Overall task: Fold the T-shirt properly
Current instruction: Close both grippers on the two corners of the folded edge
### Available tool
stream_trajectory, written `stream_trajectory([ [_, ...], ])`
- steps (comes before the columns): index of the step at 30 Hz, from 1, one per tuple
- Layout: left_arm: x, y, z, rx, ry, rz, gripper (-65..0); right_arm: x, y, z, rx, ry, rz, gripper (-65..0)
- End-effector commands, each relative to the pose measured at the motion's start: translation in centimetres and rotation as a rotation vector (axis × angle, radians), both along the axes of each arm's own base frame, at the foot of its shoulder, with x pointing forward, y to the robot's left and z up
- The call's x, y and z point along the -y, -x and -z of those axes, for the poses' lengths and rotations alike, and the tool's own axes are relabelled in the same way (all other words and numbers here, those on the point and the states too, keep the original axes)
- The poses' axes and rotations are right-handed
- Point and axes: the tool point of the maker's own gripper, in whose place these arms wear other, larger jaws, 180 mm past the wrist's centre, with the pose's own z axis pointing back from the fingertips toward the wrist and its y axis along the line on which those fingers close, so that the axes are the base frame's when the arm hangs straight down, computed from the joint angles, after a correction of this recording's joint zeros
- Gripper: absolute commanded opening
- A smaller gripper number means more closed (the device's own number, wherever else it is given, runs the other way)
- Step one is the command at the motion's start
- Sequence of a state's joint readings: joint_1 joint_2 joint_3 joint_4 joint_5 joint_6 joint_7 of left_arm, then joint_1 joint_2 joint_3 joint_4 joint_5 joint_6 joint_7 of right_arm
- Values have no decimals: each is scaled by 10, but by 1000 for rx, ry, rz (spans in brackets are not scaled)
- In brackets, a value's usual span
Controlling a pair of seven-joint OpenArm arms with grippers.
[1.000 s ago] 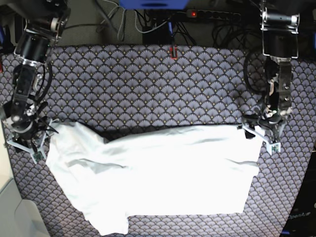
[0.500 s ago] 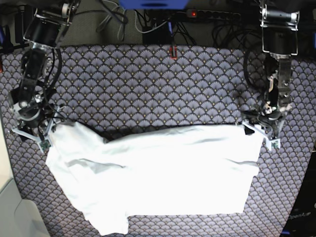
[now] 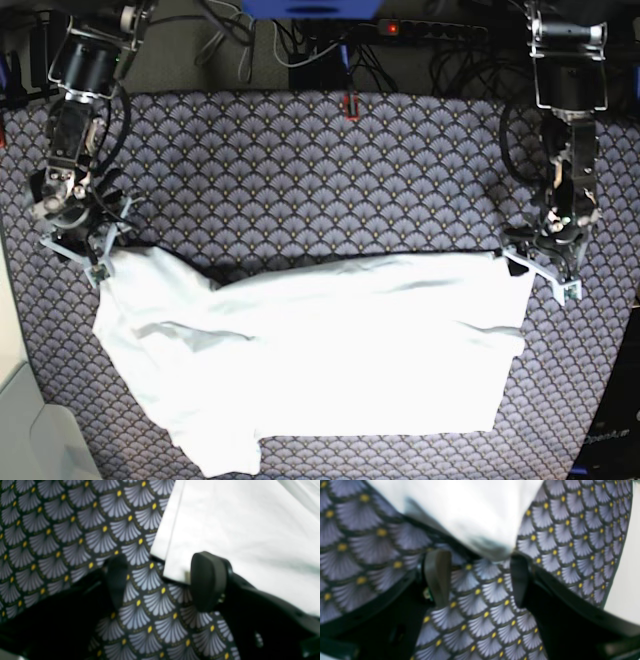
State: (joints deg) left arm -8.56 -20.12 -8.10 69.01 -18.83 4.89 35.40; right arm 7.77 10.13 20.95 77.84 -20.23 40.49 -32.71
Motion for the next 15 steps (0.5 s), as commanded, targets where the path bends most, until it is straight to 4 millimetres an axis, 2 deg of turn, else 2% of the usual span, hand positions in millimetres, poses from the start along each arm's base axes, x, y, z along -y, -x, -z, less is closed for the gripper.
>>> stream_trajectory([
  [1, -6, -13, -19, 58, -24, -1, -232, 1, -18, -17, 67, -13, -1, -270],
  [4, -6, -13, -19, 57, -24, -1, -232, 9, -23, -19, 67, -8, 5, -272],
  [8, -6, -14, -20, 58, -25, -1, -232, 10, -33, -25, 104, -19, -5, -273],
  [11, -5, -15, -21, 61, -24, -1, -232, 9, -34, -20, 99, -35, -7, -277],
  [13, -5, -15, -20, 61, -22, -1, -232, 7, -34, -17, 102, -48, -11, -309],
  [15, -5, -15, -20, 61, -21, -3, -232, 5, -35, -14, 110, -62, -17, -377],
])
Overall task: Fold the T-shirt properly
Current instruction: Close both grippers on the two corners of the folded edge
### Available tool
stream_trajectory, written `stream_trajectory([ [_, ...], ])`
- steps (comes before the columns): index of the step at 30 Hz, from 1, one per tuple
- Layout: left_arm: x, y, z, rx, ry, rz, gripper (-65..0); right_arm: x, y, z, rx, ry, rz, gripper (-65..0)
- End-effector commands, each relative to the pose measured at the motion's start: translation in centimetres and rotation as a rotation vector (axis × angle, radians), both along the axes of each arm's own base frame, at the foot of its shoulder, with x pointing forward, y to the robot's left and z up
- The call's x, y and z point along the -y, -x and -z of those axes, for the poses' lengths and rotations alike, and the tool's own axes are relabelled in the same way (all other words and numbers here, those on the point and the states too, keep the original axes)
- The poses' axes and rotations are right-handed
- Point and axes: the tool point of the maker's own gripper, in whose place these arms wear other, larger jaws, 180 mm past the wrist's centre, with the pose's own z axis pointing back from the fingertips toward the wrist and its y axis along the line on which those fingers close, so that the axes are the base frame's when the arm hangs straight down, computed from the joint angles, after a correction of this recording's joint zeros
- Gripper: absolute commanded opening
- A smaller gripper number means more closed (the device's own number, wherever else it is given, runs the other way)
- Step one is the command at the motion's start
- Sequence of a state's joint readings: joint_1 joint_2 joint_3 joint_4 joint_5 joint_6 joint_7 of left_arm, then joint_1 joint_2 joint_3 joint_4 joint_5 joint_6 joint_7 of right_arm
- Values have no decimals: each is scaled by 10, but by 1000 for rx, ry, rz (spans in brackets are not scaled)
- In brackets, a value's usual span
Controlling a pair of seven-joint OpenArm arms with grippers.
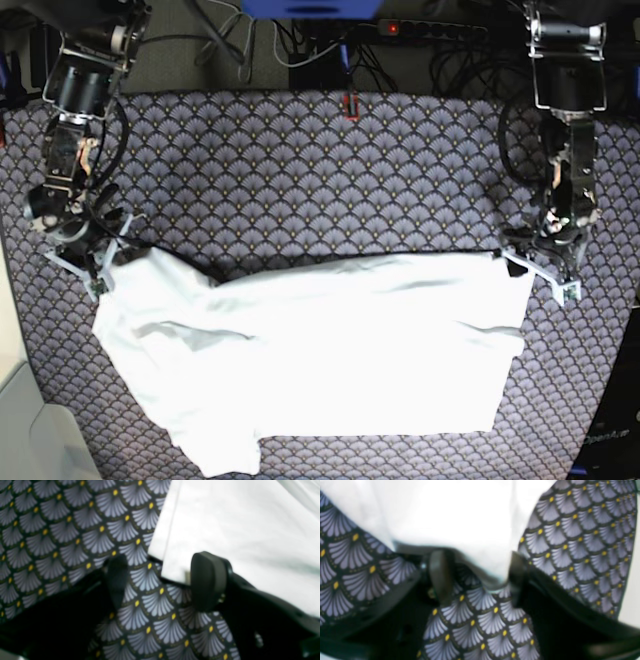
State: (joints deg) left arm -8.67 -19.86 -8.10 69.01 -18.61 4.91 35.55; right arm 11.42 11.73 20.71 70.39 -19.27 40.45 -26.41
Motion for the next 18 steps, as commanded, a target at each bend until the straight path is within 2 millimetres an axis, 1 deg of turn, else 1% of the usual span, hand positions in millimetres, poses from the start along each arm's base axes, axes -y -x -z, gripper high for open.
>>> stream_trajectory([
  [1, -6, -15, -21, 63, -21, -4, -232, 6, -12, -15, 58, 4, 1, -421],
  [4, -6, -16, -23, 72, -19, -4, -232, 1, -13, -11, 63, -16, -4, -573],
  [6, -6, -17, -23, 75, -19, -4, -232, 1, -12, -10, 60, -17, -4, -640],
  [9, -5, -18, -22, 80, -16, -6, -232, 1, -13, -10, 61, -16, -5, -623],
  [16, 15, -24, -20, 130, 10, 2, -231, 1, -11, -8, 58, -18, -5, -623],
  [18, 18, -24, -13, 122, 22, -8, -231, 1, -11, -8, 56, -18, -5, -621],
])
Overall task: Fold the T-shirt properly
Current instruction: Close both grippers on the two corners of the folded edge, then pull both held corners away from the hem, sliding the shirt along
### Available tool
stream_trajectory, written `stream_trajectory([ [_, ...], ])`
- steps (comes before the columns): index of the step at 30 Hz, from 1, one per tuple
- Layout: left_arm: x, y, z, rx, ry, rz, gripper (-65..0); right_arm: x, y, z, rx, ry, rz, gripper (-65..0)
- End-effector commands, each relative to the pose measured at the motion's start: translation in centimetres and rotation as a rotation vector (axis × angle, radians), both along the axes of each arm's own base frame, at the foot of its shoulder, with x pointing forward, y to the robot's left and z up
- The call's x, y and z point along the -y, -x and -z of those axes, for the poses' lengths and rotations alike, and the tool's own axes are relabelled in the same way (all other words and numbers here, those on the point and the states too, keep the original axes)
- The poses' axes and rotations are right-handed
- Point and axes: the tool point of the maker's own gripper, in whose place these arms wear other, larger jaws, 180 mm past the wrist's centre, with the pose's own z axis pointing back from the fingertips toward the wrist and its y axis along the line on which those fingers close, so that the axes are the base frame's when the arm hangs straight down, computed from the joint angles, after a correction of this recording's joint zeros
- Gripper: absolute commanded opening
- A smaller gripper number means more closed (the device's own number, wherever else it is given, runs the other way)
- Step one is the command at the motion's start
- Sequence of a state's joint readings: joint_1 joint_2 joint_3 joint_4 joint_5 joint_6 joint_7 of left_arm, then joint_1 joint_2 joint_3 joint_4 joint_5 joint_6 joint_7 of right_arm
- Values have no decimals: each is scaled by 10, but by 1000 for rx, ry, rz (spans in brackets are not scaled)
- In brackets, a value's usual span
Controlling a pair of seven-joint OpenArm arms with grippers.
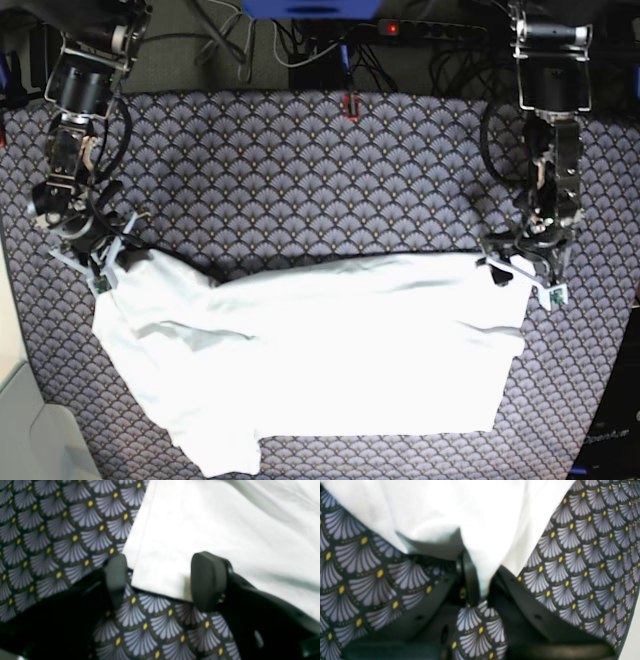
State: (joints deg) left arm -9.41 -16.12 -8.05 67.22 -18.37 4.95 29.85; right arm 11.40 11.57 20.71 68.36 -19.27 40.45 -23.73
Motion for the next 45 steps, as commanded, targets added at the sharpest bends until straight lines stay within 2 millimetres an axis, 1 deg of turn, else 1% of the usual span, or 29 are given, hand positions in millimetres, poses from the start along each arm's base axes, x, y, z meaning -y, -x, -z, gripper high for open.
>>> stream_trajectory([
  [1, -5, -13, -14, 46, -11, -13, -231, 6, -10, -14, 46, 14, 5, -621],
  [3, -4, -18, -13, 41, 1, -21, -231, 6, -10, -14, 43, 15, 5, -621],
  [11, -10, -14, 1, 3, 5, -41, -232, 8, -9, -13, 40, 18, 6, -621],
  [13, -10, -18, 1, 1, 9, -46, -232, 7, -9, -13, 40, 15, 6, -621],
  [19, -14, -13, 20, -52, 29, -70, -239, 6, -9, -13, 41, 15, 5, -624],
  [21, -6, -14, 25, -61, 44, -64, -296, 6, -9, -13, 43, 14, 5, -625],
  [24, -4, -14, 26, -65, 48, -63, -484, 6, -10, -14, 45, 14, 5, -627],
  [26, -4, -14, 26, -65, 48, -66, -642, 6, -11, -15, 49, 14, 5, -632],
  [27, -4, -14, 25, -62, 48, -67, -650, 7, -12, -17, 53, 17, 4, -632],
  [29, -3, -16, 23, -58, 48, -63, -627, 9, -12, -20, 59, 25, 3, -632],
  [31, -4, -15, 23, -64, 47, -63, -649, 11, -10, -24, 69, 37, 6, -632],
  [33, -6, -14, 21, -58, 40, -60, -644, 14, -3, -24, 66, 54, 2, -632],
  [34, -11, -16, 14, -46, 28, -59, -644, 17, 0, -27, 71, 70, -1, -632],
  [36, -16, -11, 11, -63, 18, -54, -644, 19, 9, -27, 67, 90, -9, -632],
  [37, -16, -10, 10, -70, 21, -51, -644, 19, 11, -27, 68, 94, -12, -632],
  [40, -13, -8, 2, -71, 14, -34, -644, 27, 21, -28, 59, 123, -17, -632],
  [41, -18, -5, -1, -71, 0, -31, -644, 28, 25, -28, 56, 132, -20, -632],
  [43, -19, 0, -4, -77, -6, -23, -644, 28, 32, -29, 52, 149, -26, -632],
  [45, -15, 4, -7, -88, -6, -9, -644, 28, 43, -30, 49, 167, -34, -632],
])
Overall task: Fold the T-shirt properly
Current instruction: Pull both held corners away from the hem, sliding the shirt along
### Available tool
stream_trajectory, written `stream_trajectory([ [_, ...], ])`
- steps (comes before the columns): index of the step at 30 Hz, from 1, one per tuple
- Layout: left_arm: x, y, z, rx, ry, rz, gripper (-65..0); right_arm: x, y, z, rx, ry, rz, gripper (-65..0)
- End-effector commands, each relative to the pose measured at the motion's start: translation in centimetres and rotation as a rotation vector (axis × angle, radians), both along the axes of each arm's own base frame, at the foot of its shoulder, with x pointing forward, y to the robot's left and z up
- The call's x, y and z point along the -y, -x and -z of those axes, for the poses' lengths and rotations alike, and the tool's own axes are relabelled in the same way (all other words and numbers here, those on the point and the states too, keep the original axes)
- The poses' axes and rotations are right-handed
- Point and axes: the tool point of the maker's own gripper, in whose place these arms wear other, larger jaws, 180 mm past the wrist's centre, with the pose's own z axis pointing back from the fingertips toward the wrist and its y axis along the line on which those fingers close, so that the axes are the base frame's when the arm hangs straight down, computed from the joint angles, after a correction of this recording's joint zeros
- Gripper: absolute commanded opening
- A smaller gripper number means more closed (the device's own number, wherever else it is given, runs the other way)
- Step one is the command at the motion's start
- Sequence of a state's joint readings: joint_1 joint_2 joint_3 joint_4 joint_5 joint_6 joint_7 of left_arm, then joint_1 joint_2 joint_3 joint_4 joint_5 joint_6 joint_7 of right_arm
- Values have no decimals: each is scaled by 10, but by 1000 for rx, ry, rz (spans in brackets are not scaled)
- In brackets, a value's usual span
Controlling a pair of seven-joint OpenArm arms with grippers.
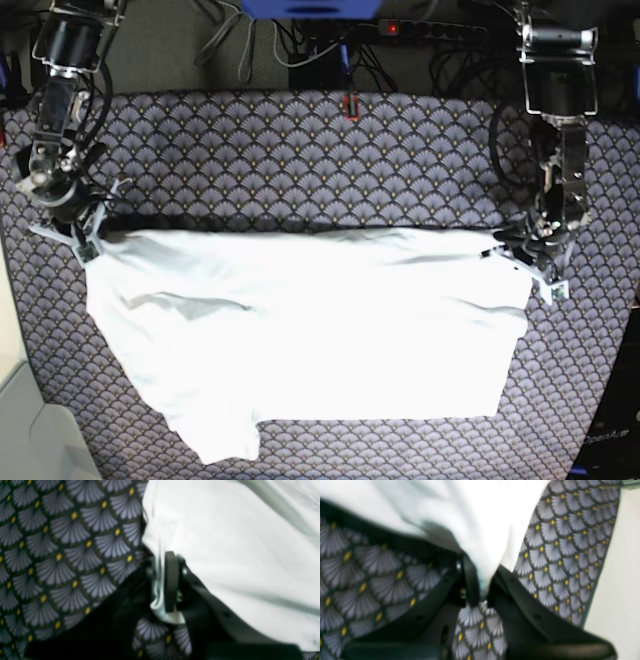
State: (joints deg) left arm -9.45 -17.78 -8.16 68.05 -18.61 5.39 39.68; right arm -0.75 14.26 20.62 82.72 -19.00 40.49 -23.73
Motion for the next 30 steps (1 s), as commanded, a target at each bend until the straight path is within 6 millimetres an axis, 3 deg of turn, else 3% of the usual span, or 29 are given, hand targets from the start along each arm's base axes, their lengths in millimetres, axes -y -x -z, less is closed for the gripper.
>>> stream_trajectory([
  [1, -6, -12, -22, 57, -25, 3, -644, 8, -1, -12, 29, 30, 1, -632],
  [10, -27, 35, -33, 7, -34, -31, -644, 2, 53, -1, -37, 76, -40, -632],
  [18, -35, 76, -39, -32, -55, -44, -644, -6, 88, -6, -65, 113, -84, -633],
  [27, -31, 110, -26, -106, -68, -21, -644, -9, 127, 5, -134, 86, -87, -633],
  [30, -36, 115, -25, -117, -83, -16, -644, -8, 132, 7, -144, 87, -85, -633],
])
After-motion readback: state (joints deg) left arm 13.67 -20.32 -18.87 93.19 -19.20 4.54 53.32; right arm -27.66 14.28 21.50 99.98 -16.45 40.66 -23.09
